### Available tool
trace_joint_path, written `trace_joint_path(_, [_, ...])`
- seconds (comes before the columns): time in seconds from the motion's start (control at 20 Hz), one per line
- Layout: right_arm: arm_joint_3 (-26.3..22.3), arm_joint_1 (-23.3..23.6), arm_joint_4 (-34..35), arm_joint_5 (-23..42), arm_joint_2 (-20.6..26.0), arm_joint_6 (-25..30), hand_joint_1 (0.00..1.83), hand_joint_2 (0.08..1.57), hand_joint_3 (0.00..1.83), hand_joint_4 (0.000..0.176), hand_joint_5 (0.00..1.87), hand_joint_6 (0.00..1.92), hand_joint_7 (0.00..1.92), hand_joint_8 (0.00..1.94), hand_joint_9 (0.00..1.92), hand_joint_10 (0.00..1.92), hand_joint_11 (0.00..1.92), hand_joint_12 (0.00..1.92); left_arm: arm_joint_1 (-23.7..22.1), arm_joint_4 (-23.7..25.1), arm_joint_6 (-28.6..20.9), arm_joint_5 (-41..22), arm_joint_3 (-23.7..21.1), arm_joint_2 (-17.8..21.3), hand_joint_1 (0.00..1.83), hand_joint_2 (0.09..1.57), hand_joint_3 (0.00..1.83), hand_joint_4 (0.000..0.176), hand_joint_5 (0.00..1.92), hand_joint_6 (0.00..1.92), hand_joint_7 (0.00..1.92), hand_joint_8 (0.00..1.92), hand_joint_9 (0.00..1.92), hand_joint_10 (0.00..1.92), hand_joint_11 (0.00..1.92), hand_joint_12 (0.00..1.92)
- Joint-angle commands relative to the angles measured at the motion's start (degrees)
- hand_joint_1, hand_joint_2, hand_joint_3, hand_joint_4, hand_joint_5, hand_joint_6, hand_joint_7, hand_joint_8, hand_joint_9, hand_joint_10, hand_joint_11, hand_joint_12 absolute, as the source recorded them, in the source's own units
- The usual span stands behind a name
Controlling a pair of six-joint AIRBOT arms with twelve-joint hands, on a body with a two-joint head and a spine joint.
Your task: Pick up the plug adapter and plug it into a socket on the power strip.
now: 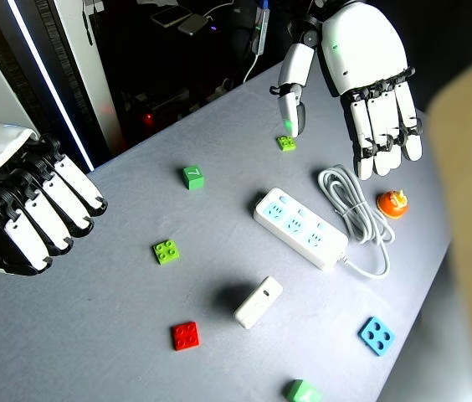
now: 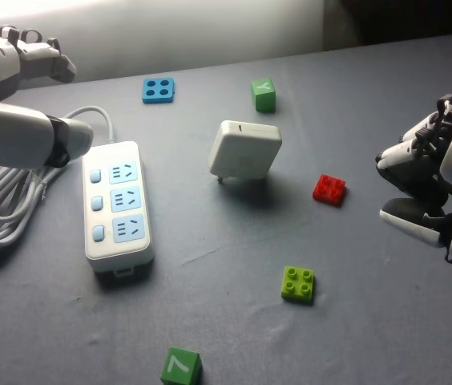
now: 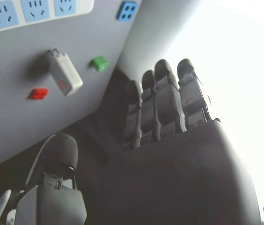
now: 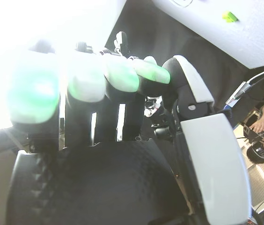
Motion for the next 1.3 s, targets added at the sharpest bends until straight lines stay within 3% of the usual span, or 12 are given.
trace_joint_path(0.0, [-0.2,0.4,-0.1,7.2,0.1,-0.4,0.23,1.02,0.15,0.000,0.11,0.07,0.11,0.05,0.10,0.07,0.00,0.35,-0.7,2.1,0.1,-1.2,0.1,0.5,0.00,1.14,0.15,0.000,0.00,0.02,0.00,0.02,0.02,0.01,0.00,0.09])
trace_joint_path(0.05, [-0.2,0.4,-0.1,7.2,0.1,-0.4,0.23,1.02,0.15,0.000,0.11,0.07,0.11,0.05,0.10,0.07,0.00,0.35,-0.7,2.1,0.1,-1.2,0.1,0.5,0.00,1.14,0.15,0.000,0.00,0.02,0.00,0.02,0.02,0.01,0.00,0.09])
trace_joint_path(0.1, [-0.2,0.4,-0.1,7.2,0.1,-0.4,0.24,1.07,0.03,0.000,0.12,0.01,0.11,0.00,0.10,0.01,0.00,0.26,-0.6,2.1,0.1,-1.2,0.1,0.5,0.00,1.21,0.01,0.000,0.03,0.00,0.03,0.00,0.05,0.00,0.00,0.19])
trace_joint_path(0.2, [-0.2,0.4,-0.1,7.2,0.1,-0.4,0.18,1.11,0.01,0.000,0.08,0.00,0.09,0.00,0.08,0.00,0.00,0.18,-0.5,-0.3,2.2,-1.1,0.3,0.5,0.00,1.22,0.00,0.000,0.01,0.00,0.00,0.00,0.02,0.00,0.00,0.10])
trace_joint_path(0.3, [-0.2,0.4,-0.1,7.2,0.1,-0.4,0.16,1.11,0.00,0.000,0.10,0.00,0.11,0.00,0.10,0.00,0.00,0.24,-0.6,-0.3,2.2,-1.1,0.4,0.5,0.00,1.22,0.00,0.000,0.00,0.00,0.00,0.00,0.00,0.00,0.00,0.07])
trace_joint_path(0.45, [-0.2,0.4,0.1,7.2,0.1,-0.4,0.24,1.11,0.00,0.000,0.06,0.00,0.07,0.00,0.06,0.00,0.00,0.08,-0.6,-0.4,2.2,-1.1,0.3,0.5,0.00,1.22,0.00,0.000,0.06,0.00,0.04,0.00,0.04,0.00,0.00,0.19])
trace_joint_path(0.65, [0.3,1.5,4.9,6.7,-1.4,-3.0,0.14,1.12,0.00,0.000,0.07,0.00,0.07,0.00,0.09,0.01,0.00,0.21,0.6,-5.7,5.4,0.6,0.2,0.5,0.00,1.23,0.00,0.000,0.02,0.00,0.00,0.00,0.01,0.00,0.00,0.08])
trace_joint_path(0.8, [2.2,6.3,11.1,-0.8,-4.3,-4.0,0.21,1.11,0.00,0.000,0.06,0.00,0.07,0.00,0.07,0.00,0.00,0.09,1.0,-7.8,4.9,1.9,-1.2,0.5,0.00,1.23,0.00,0.000,0.02,0.00,0.02,0.00,0.04,0.00,0.00,0.20])
trace_joint_path(0.85, [6.1,9.5,14.5,-5.6,-8.7,-4.7,0.22,1.10,0.00,0.000,0.07,0.00,0.07,0.00,0.08,0.00,0.00,0.17,1.9,-10.1,4.4,3.3,-3.1,0.4,0.00,1.22,0.00,0.000,0.00,0.00,0.00,0.00,0.01,0.00,0.00,0.13])
trace_joint_path(0.95, [7.8,10.7,15.6,-7.2,-10.4,-4.7,0.22,1.10,0.00,0.000,0.07,0.00,0.07,0.00,0.08,0.00,0.00,0.17,2.3,-12.1,4.2,3.7,-3.5,0.4,0.00,1.22,0.00,0.000,0.00,0.00,0.00,0.00,0.01,0.00,0.00,0.13])
trace_joint_path(1.1, [12.9,15.5,22.2,-14.5,-15.5,-5.0,0.54,1.13,0.01,0.000,0.03,0.00,0.03,0.00,0.04,0.00,0.00,0.12,2.9,-15.5,2.2,5.5,-4.6,0.4,0.00,1.21,0.00,0.000,0.03,0.00,0.03,0.00,0.05,0.00,0.00,0.17])
trace_joint_path(1.25, [18.8,19.5,27.2,-20.4,-20.4,-5.0,0.65,1.22,0.03,0.000,0.03,0.00,0.04,0.00,0.05,0.00,0.00,0.18,3.4,-16.0,0.1,5.7,-5.6,0.1,0.00,1.21,0.00,0.000,0.05,0.00,0.04,0.00,0.06,0.00,0.00,0.20])
